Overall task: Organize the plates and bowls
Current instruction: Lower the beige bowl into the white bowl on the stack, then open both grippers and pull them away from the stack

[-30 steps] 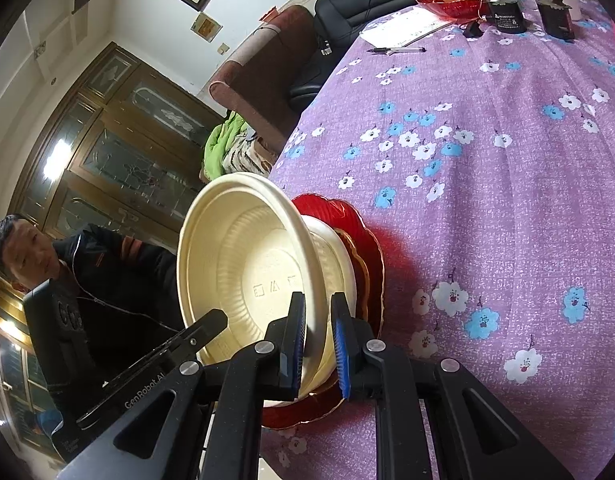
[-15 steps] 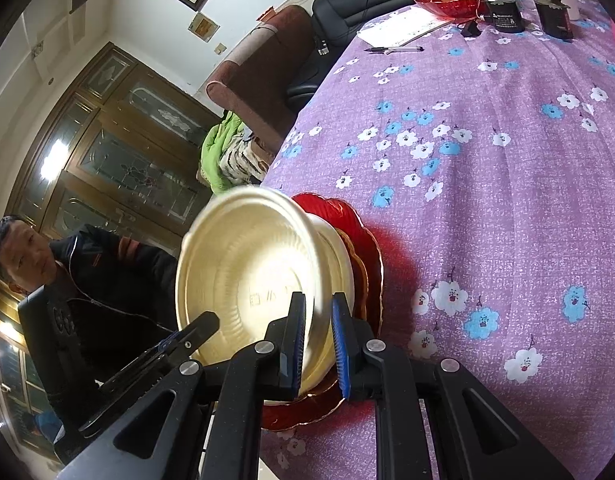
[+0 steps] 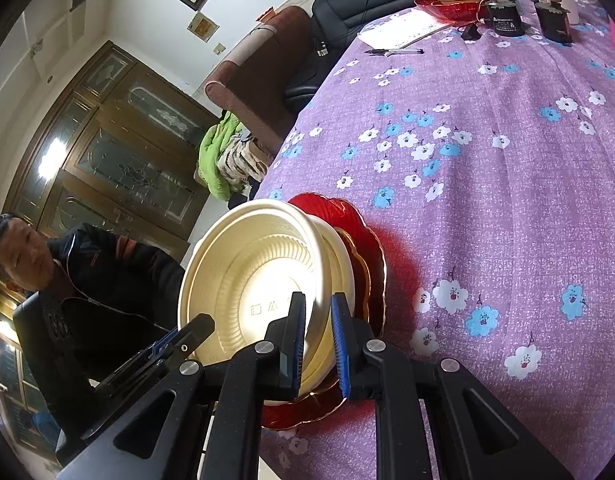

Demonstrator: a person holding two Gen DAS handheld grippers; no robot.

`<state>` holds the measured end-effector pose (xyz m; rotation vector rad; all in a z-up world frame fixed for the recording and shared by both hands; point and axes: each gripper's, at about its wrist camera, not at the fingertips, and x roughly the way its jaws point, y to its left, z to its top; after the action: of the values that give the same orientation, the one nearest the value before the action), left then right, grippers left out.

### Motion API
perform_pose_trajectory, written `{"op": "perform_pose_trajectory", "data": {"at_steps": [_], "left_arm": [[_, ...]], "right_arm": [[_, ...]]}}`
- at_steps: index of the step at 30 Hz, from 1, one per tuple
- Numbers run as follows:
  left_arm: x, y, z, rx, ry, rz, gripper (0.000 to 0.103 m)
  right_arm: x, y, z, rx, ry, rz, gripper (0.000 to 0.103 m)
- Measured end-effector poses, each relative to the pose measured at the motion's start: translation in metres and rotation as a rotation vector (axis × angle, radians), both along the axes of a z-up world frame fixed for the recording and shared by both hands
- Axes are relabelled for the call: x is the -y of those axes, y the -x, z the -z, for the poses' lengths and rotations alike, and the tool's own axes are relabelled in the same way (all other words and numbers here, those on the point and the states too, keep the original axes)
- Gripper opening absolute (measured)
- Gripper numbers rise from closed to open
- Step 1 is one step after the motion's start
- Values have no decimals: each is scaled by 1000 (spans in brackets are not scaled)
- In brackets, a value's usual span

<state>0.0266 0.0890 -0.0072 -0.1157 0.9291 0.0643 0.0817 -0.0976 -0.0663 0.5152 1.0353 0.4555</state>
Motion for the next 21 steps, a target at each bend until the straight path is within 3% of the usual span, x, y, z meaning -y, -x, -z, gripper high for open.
{"op": "perform_pose_trajectory", "data": {"at_steps": [3, 7, 21], "left_arm": [[0, 1, 0, 1, -12, 1, 24], [3, 5, -3, 17, -35, 5, 54], [0, 11, -4, 33, -138, -14, 58]], "right_arm": [[-1, 0, -1, 1, 0, -3, 15], [-1, 2, -3, 4, 1, -1, 15], [-2, 4, -6, 9, 7, -8, 15]]}}
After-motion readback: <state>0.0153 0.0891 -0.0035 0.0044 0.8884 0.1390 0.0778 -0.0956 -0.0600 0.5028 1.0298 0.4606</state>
